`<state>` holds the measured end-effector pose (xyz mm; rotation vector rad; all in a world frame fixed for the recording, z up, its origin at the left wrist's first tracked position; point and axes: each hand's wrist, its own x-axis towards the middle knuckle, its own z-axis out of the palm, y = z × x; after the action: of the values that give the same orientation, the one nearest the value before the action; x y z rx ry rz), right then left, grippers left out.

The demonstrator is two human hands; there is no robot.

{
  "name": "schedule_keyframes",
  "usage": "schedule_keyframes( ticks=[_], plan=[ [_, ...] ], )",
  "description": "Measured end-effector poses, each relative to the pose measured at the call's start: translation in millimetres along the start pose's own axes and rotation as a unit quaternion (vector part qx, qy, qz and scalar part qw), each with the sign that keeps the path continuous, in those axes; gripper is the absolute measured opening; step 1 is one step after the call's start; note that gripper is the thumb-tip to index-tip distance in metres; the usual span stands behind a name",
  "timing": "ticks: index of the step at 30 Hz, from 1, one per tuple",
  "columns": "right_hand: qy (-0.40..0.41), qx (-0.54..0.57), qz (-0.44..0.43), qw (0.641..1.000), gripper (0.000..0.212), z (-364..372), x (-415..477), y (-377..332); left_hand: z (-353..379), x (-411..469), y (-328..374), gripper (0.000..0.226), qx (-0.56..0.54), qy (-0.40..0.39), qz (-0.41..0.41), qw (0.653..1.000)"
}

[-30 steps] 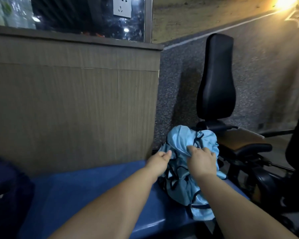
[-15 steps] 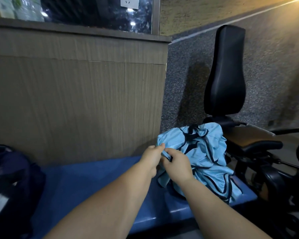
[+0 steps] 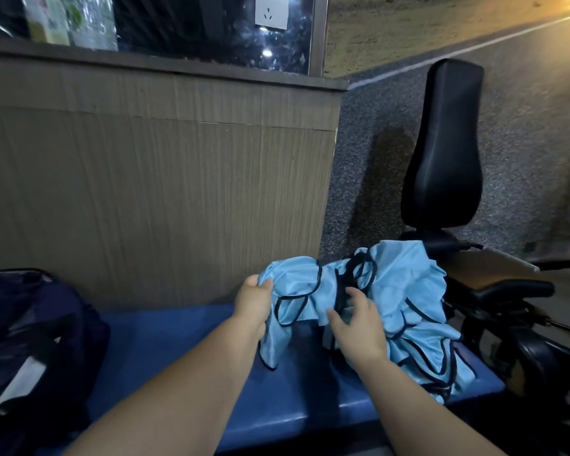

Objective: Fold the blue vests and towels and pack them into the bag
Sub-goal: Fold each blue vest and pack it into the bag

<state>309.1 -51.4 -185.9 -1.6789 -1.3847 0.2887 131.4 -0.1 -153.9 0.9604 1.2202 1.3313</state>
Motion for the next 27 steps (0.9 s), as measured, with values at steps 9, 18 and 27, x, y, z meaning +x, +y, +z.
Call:
schedule_keyframes(
  ticks=[9,18,27],
  plan=[
    [0.013,-0.097,-0.008,0.995,0.054,0.9,-7.6,5.7,-57.5,13.0,14.1,0.012,0.062,0.104,0.064,0.991],
    [-0.260,0.050,0.114,0.958,0.047,39.8,-26.6,-28.7,-88.2,-15.0,21.4,0.012,0.111,-0.031,0.070,0.991],
    [-0.302,0.287,0.273,0.867,0.071,95.0,-34.5,-35.3,-116.1,-42.7,-34.5,0.013,0.332,-0.245,-0.043,0.910]
  ],
)
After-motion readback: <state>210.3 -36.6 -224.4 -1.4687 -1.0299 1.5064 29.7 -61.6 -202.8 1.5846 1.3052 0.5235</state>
